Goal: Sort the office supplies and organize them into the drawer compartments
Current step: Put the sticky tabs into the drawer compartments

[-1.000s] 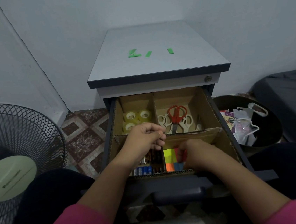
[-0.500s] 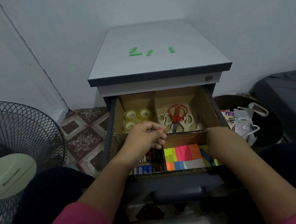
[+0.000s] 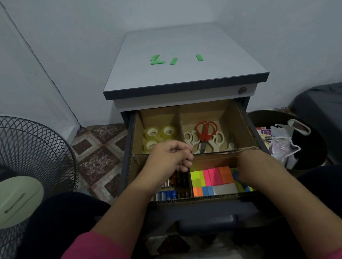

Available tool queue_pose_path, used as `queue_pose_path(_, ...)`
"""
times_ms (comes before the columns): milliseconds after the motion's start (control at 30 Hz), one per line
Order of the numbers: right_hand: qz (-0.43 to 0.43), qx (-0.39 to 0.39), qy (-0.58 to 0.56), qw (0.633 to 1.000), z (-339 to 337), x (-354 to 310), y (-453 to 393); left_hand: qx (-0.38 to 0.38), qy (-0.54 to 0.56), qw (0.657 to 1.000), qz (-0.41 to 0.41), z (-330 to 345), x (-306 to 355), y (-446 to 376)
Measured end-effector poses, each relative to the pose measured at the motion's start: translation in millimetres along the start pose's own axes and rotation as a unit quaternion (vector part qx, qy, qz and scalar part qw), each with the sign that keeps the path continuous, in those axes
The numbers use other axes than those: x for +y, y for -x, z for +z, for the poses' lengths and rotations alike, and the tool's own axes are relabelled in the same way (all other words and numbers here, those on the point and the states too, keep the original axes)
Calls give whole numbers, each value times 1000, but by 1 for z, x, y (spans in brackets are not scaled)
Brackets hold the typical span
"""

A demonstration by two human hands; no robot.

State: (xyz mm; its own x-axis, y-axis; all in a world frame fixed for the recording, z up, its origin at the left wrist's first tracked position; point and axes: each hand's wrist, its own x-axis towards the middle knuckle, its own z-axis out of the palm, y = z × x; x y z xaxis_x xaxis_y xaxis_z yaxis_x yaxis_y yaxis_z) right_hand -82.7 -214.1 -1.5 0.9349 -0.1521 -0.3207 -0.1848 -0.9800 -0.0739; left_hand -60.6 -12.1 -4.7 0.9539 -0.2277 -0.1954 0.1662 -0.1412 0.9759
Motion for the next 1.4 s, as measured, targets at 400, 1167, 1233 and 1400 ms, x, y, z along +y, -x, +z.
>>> queue_pose_path(400,-63,-116,-172,976,6,-16,8,-3,8,1000,1,0,-1,-1)
queue_pose_path(1167,-29,17,14,999,4,5,-10,-4,4,1000,6,0,-2,-2)
queue_pose_path(1233,-18,49,36,998,4,8,-9,-5,5,1000,6,0,-3,-2)
queue_pose_path(1400,-21,40,21,999,16,2,-9,-3,7,1000,5,0,-3,-2)
